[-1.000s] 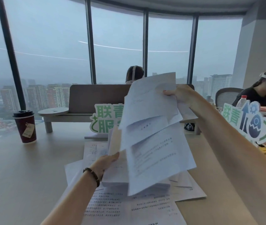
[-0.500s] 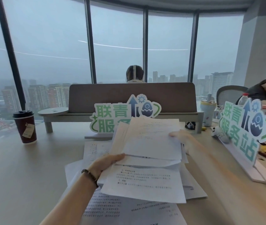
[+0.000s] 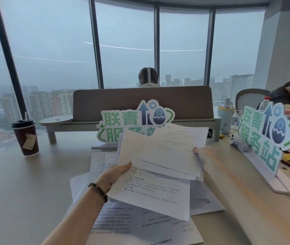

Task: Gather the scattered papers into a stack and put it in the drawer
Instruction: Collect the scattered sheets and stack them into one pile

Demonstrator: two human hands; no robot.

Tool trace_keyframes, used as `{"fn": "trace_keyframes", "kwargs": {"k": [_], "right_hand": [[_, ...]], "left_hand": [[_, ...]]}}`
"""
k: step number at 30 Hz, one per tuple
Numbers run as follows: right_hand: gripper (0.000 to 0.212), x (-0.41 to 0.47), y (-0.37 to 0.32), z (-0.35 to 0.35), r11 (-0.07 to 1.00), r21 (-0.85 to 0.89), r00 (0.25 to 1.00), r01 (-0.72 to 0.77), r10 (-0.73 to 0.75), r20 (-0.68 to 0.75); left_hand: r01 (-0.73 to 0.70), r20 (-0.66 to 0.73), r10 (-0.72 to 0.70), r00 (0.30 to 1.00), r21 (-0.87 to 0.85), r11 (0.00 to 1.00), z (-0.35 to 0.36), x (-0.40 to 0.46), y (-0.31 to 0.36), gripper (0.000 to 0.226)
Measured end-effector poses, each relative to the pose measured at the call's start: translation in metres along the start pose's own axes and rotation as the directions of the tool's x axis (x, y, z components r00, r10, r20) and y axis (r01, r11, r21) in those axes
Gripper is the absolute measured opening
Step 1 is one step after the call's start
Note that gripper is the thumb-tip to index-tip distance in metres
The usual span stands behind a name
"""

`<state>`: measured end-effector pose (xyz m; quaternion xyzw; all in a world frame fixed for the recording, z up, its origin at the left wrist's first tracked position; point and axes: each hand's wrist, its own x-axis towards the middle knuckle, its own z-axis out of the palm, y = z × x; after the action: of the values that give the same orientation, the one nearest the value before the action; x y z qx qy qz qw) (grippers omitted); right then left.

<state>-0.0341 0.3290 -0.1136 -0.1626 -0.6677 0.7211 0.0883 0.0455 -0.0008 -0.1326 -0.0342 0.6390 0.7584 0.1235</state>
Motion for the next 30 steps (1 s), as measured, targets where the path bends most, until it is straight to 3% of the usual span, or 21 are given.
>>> {"fn": "trace_keyframes", "kwargs": {"k": [4,12,17,21,26,30], "right_hand": [[0.034,-0.008,-0.001,-0.004,0.997,-0.073,0.999,-0.03,0.033,0.034],[0.006,-0.019,-0.003,0.001,0.992,-0.118,0.983,-0.041,0.061,0.175],[0.026,-0.022,0.009,0.024,0.999,-0.047,0.985,0.005,0.004,0.172],[0.029,-0.027,0.015,0.032,1.0,-0.013,0.987,0.018,-0.016,0.16],[0.024,-0.026,0.013,0.022,0.997,-0.063,0.978,0.038,-0.024,0.206],[0.018,-0.029,0.006,0.012,0.992,-0.083,0.96,0.094,-0.068,0.271]], "left_hand": [[0.013,-0.045,-0.015,0.999,-0.057,0.998,-0.001,0.003,-0.001,0.025],[-0.05,-0.171,0.033,0.985,-0.094,0.994,0.0,0.004,0.002,0.026],[-0.069,-0.134,0.069,0.989,0.009,0.998,0.001,-0.001,-0.002,0.041],[-0.083,-0.099,0.092,0.991,0.093,0.992,0.004,-0.002,-0.002,0.066],[-0.068,-0.134,0.075,0.988,0.061,0.996,0.001,0.0,0.0,0.031],[-0.097,-0.151,0.098,0.984,0.019,0.995,0.005,0.001,0.003,0.024]]}}
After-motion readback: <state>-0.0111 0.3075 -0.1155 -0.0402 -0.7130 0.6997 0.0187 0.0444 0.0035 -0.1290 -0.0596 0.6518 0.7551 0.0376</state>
